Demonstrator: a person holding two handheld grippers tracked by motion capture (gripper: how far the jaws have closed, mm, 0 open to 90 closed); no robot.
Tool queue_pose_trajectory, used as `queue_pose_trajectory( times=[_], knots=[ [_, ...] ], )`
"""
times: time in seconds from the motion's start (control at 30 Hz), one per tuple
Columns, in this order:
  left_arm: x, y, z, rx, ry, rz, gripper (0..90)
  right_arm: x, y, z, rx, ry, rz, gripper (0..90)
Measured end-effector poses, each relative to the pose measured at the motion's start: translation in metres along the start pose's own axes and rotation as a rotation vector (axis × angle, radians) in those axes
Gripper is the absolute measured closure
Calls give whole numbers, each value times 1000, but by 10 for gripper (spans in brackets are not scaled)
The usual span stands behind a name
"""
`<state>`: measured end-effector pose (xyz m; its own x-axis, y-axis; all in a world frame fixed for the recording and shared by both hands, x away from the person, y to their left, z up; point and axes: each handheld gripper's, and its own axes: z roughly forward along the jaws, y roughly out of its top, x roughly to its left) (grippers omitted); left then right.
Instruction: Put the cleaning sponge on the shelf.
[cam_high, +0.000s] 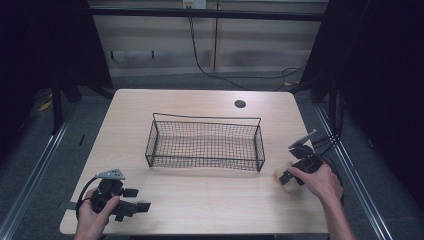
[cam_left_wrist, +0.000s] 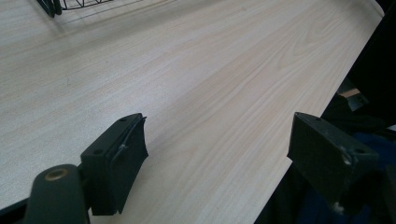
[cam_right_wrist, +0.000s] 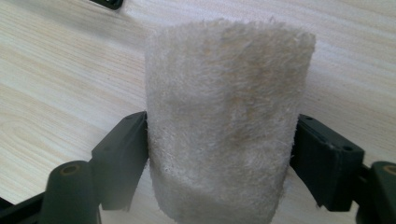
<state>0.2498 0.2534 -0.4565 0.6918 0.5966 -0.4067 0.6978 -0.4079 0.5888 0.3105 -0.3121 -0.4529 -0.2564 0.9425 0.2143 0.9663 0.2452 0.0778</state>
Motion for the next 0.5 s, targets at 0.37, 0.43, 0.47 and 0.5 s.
queue_pose_trajectory(
  times=[0.37, 0.43, 0.47, 0.5],
  knots=[
    [0, 0, 0, 3, -5, -3, 190, 2, 0, 1, 5, 3, 11, 278],
    [0, 0, 0, 5, -5, -2, 190, 2, 0, 0, 9, 2, 17, 279],
    [0, 0, 0, 4, -6, -3, 190, 3, 0, -1, 8, 3, 13, 279],
    [0, 0, 0, 3, -4, -4, 190, 3, 1, -1, 9, 5, 9, 280]
  ],
)
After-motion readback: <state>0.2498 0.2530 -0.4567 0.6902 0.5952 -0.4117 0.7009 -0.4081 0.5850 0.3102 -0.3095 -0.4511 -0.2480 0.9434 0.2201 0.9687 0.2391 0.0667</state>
